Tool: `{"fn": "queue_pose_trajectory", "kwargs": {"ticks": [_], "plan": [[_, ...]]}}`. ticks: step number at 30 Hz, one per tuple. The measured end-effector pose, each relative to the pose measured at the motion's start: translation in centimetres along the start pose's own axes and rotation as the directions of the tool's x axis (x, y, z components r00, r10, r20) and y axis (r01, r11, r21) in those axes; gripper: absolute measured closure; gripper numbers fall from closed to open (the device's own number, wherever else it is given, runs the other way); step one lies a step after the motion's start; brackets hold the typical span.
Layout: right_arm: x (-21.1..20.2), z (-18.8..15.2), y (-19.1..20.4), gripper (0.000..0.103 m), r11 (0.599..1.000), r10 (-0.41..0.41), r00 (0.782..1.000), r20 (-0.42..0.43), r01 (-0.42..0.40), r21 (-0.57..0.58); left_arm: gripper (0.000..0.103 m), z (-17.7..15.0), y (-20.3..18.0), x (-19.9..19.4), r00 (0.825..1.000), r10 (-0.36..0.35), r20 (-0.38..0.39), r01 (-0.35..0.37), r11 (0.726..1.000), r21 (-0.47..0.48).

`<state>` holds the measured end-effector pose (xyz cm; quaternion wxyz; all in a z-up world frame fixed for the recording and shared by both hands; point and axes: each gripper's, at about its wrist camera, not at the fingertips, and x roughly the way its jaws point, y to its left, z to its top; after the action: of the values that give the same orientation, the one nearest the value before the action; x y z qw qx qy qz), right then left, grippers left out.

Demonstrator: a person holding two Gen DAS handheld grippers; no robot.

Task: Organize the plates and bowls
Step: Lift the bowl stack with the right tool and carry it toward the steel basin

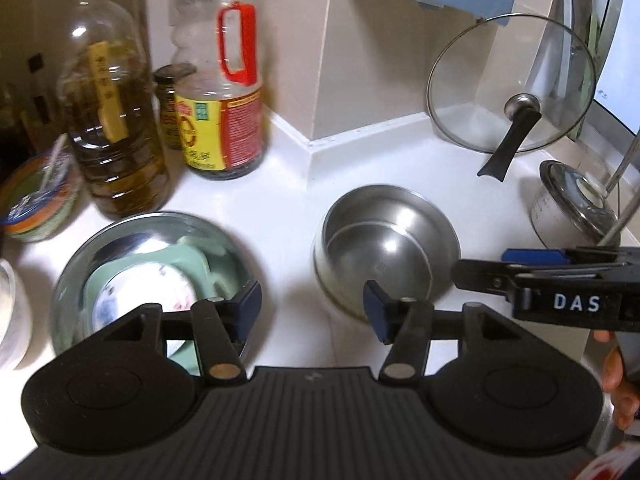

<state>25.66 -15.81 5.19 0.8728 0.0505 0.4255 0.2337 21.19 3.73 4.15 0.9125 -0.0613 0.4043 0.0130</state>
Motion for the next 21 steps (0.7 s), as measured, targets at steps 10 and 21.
{"fn": "queue_pose_trajectory", "kwargs": {"ticks": [10,21], "plan": [[-2.5,-5.6,1.9,0.038,0.999,0.027,0.998,-0.048,-0.028,-0.040,0.046,-5.3,0.4,-5.2,0.998,0.053,-0.019,-0.054,0.997,-0.050],[-3.1,-8.8,4.1,0.037,0.992,0.068,0.994,-0.087,-0.076,-0.097,0.046,-9.0,1.1,-7.7,0.991,0.130,-0.044,-0.133,0.987,-0.086]]}}
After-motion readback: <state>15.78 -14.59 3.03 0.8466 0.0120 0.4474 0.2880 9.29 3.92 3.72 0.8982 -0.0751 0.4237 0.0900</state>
